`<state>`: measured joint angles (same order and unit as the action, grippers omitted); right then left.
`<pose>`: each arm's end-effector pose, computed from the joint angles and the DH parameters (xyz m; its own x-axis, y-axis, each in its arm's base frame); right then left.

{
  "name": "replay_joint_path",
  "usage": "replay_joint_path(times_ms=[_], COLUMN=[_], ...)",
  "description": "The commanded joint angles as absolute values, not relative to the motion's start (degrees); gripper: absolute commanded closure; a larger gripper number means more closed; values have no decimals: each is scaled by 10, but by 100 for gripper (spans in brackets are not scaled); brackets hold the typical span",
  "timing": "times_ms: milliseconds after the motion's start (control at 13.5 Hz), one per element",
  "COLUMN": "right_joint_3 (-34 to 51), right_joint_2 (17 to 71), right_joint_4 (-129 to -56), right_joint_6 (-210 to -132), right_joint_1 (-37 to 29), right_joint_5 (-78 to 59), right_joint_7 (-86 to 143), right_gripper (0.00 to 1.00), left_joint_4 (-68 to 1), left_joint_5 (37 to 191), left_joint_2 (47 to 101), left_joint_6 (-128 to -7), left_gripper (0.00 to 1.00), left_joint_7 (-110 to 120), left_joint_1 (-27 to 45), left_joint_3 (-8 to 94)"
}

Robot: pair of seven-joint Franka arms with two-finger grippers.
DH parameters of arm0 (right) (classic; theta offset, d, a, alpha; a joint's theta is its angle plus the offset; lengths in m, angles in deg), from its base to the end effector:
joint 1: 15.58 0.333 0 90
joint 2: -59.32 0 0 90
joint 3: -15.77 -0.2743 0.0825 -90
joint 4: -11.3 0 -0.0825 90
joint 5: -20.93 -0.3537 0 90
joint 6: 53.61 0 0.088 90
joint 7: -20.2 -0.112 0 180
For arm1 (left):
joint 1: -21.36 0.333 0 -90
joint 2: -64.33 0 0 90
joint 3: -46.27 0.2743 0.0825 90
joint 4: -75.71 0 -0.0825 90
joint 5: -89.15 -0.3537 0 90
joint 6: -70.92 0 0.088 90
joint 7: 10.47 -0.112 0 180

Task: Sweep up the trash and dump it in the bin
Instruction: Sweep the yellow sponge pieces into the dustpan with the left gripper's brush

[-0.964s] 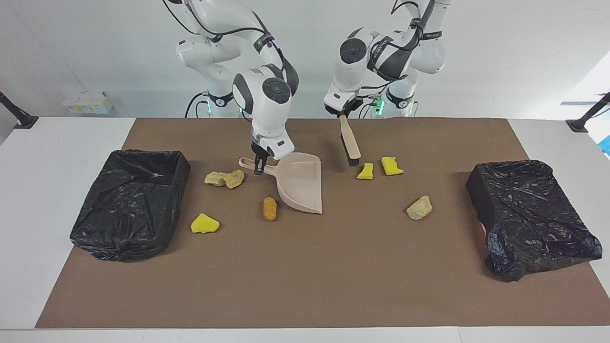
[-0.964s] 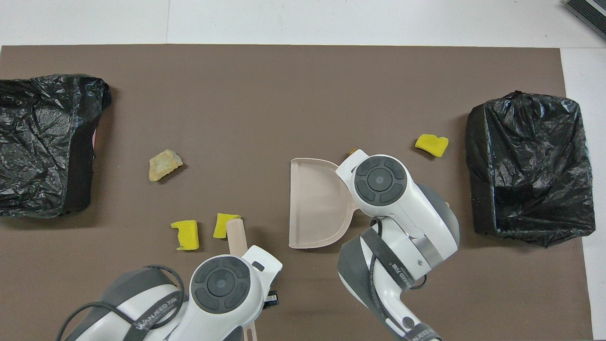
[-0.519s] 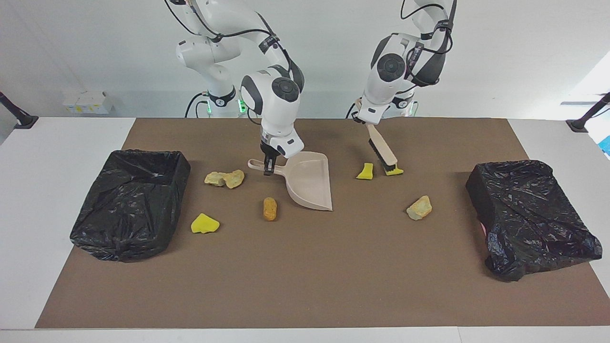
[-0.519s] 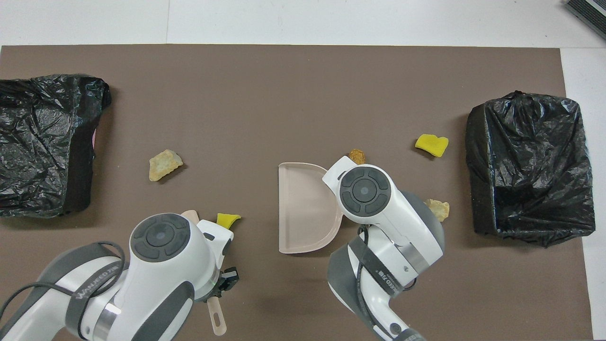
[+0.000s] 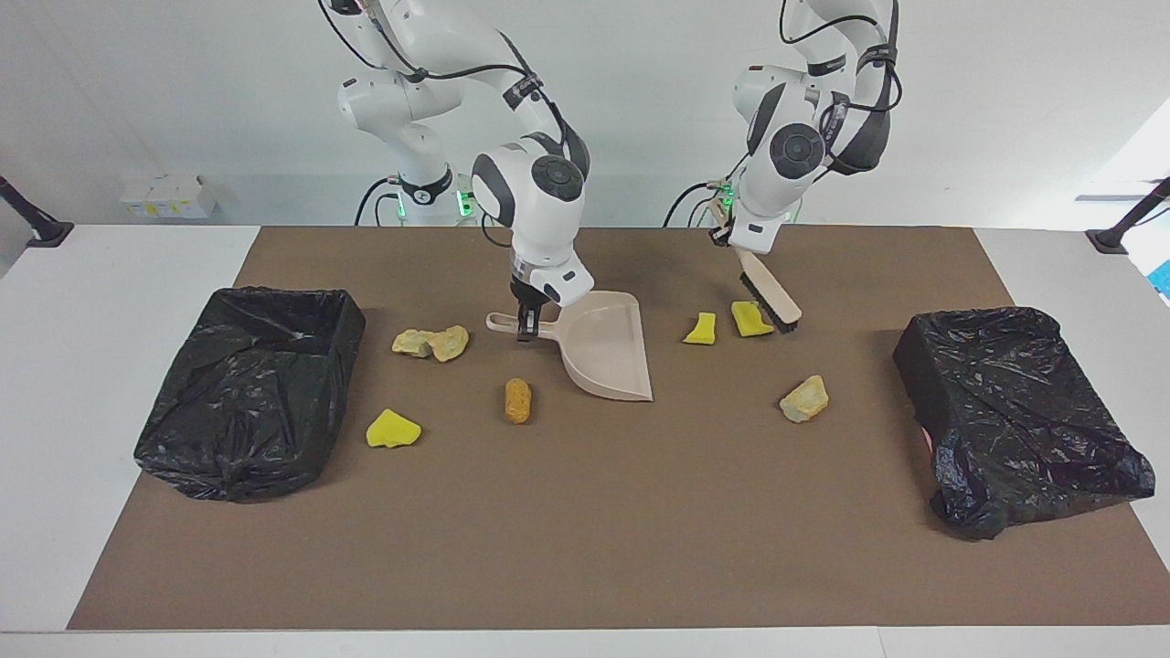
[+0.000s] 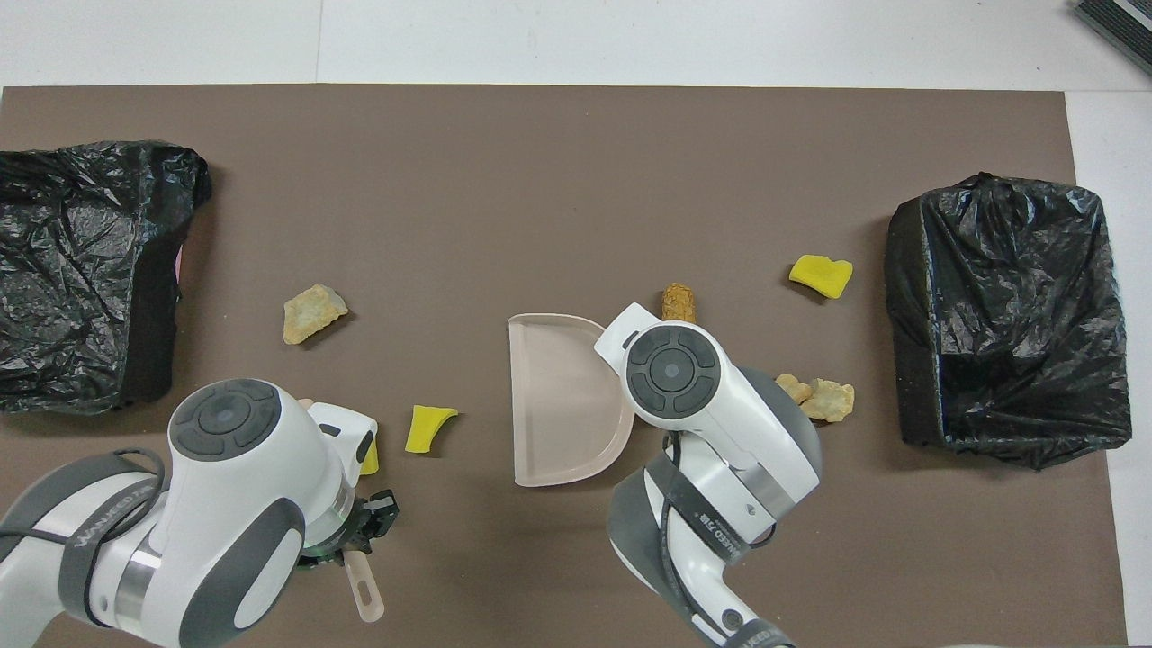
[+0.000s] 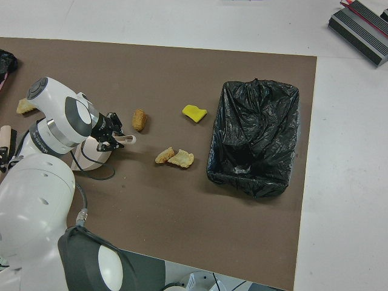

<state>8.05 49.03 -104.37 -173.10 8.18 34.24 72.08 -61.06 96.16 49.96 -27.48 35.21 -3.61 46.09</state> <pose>0.4681 0.2708 0.3278 -0.0083 0.9794 -0.2019 0.9999 0.0099 0.0071 0.3479 -0.1765 0.3618 0.8422 0.4032 -0.3580 0.3435 -0.9130 -0.2202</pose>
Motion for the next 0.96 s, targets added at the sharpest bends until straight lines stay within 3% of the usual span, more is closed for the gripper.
replay_joint_path(times_ms=[0,519,890], right_joint_3=[79,79,79], right_joint_2=[488,488,482], right_joint_4=[-1049,-1049,-1050], right_joint_6=[-1745,-1745,-1754], right_joint_1=[81,79,80], right_joint_5=[330,330,330], right_joint_7=[736,736,730], right_gripper=[100,100,100], left_joint_4=[-645,-667,-661], left_joint_5=[953,954,990], left_joint_2=[472,485,532], left_joint_6=[-287,-369,-479], left_gripper=[100,100,100], left_joint_7=[337,322,322], left_joint_1=[-24,-39,-143], left_joint_3=[455,450,450])
